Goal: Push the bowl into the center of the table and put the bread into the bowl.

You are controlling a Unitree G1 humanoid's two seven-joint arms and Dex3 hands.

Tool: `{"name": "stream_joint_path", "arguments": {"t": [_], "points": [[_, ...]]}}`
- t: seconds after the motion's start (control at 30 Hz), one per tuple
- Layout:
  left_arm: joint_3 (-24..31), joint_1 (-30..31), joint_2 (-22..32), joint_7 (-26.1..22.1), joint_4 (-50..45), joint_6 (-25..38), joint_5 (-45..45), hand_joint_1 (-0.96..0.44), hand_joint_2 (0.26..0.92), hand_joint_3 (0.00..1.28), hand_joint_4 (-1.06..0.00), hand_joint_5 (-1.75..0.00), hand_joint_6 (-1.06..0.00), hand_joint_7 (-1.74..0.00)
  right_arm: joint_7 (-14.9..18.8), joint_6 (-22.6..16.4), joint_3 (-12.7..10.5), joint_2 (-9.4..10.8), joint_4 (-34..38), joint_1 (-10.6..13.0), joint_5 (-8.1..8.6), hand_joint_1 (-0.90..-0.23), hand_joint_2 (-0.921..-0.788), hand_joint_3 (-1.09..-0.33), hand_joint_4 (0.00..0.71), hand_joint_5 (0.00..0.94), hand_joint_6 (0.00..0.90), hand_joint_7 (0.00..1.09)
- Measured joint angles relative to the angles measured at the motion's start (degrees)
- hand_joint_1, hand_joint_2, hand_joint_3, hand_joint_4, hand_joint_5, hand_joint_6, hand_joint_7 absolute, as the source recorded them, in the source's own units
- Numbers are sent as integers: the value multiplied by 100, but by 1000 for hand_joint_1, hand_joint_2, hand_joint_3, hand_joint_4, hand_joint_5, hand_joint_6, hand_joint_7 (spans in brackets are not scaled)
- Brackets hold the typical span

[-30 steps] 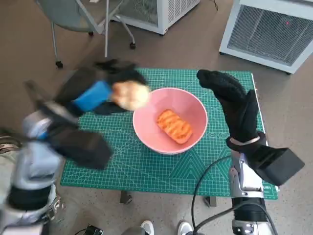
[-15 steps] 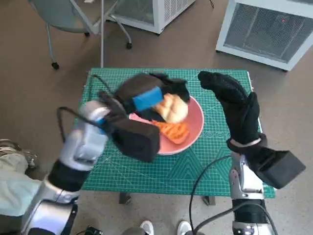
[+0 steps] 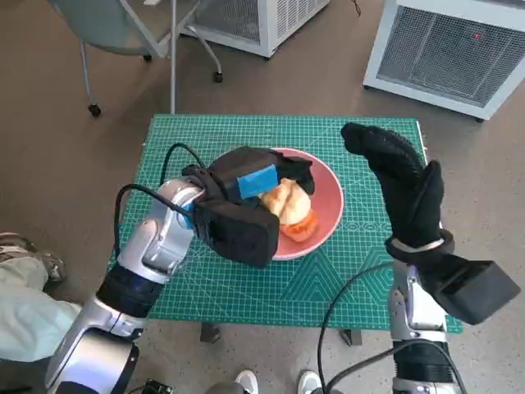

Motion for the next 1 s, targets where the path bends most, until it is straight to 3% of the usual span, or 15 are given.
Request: {"name": "stream_joint_path", "arguments": {"t": [0.03, 0.1, 0.23, 0.63, 1.0], "points": [[0, 8, -3, -64, -93, 133, 4, -29, 835, 139, -429, -428, -401, -510, -6, 1, -1, 0, -10, 1, -2, -711, -921, -762, 175, 0, -1, 513], [5, 22, 0, -160, -294, 356, 26, -76, 827, 103, -374, -220, -395, -289, -18, 3, -3, -1, -26, 1, -3, -712, -921, -762, 175, 1, -1, 512], [42, 66, 39, -274, -701, 650, 58, -203, 824, 63, -269, -47, -366, -87, -48, 17, -9, -1, -50, 1, -4, -710, -921, -762, 175, 1, -1, 510], [513, 359, 323, -341, -1247, 396, -453, -435, 821, 18, -55, 0, -206, -1, -57, 54, -35, -16, -57, -3, -3, -703, -921, -761, 173, 0, -1, 511], [1250, 703, 416, -603, -1444, -111, -1761, -455, 831, 14, 0, 1, -142, 0, -53, 95, -33, -17, -61, -40, 10, -695, -921, -763, 174, 1, -1, 510]]}}
